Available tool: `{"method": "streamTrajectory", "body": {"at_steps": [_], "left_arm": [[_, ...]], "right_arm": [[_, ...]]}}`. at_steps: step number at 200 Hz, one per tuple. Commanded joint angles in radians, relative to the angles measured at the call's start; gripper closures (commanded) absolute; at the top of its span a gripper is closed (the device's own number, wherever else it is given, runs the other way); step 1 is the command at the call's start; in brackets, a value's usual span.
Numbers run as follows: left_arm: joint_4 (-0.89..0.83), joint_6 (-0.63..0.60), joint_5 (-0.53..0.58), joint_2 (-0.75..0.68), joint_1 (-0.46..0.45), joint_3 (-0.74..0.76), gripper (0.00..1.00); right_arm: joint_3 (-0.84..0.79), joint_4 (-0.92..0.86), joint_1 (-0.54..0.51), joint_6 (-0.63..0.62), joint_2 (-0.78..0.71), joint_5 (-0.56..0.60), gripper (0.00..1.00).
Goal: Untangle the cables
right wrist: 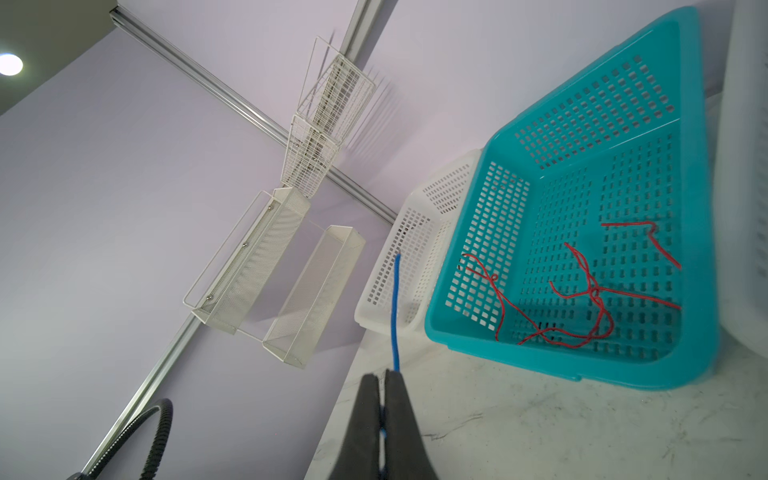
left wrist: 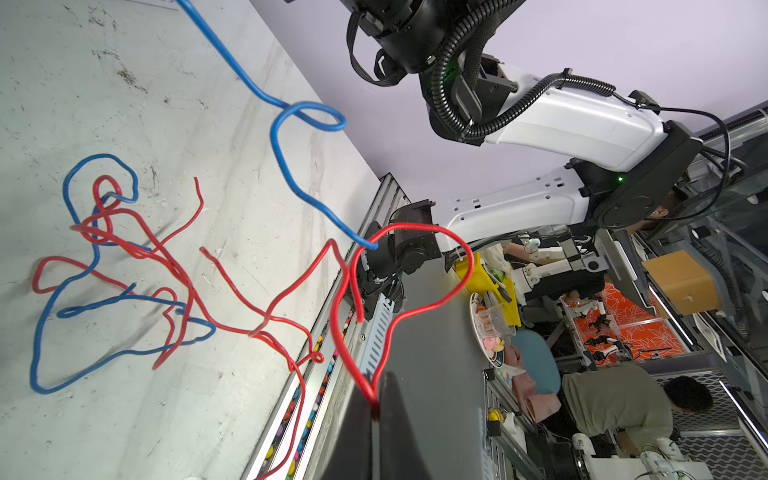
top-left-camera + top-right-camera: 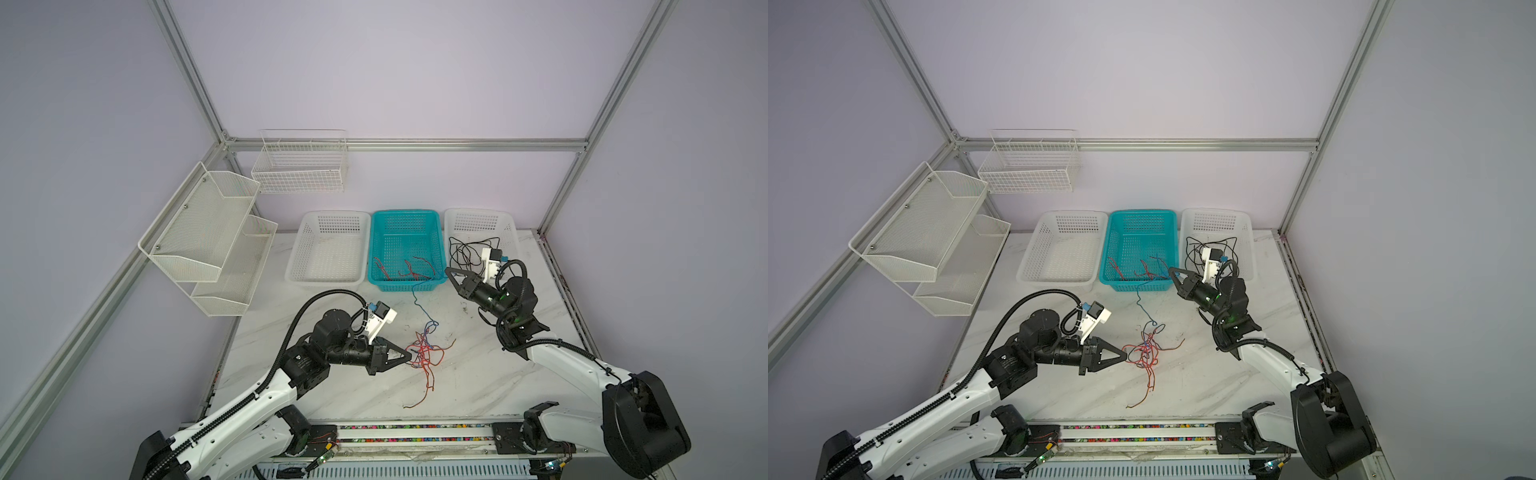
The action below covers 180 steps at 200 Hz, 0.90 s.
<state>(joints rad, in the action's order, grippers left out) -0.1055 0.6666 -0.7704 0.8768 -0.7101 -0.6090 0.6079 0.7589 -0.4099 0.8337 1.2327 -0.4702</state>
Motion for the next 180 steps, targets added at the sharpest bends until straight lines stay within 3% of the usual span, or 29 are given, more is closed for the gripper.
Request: {"method": "streamTrajectory", "body": {"at_steps": [1,62,81,120,180], "left_arm": [[0.033,-0.030,-0.032,0.008,-0.007,-0.012,1.00],[-0.002,-0.057,-0.010,0.028,-0.007,-0.025,1.00],[-0.007,-0.058,0.000,0.040,-0.008,-0.024,1.00],[-0.009,-0.071,0.019,0.048,-0.007,-0.025,1.00],[-0.001,-0.082,0.094,0.077,-0.008,-0.008,1.00]], "right_arm": [[0.029,0.094,-0.065,0.036,-0.015,0.056,1.00],[0.109,0.056,-0.118,0.099,-0.035,0.118,1.00],[0.179,0.011,-0.119,0.086,-0.001,0.109,1.00],[0.224,0.081,-0.171,0.179,0.084,0.092,1.00],[0.378,-0.075,-0.213,0.195,0.044,0.094,1.00]]}}
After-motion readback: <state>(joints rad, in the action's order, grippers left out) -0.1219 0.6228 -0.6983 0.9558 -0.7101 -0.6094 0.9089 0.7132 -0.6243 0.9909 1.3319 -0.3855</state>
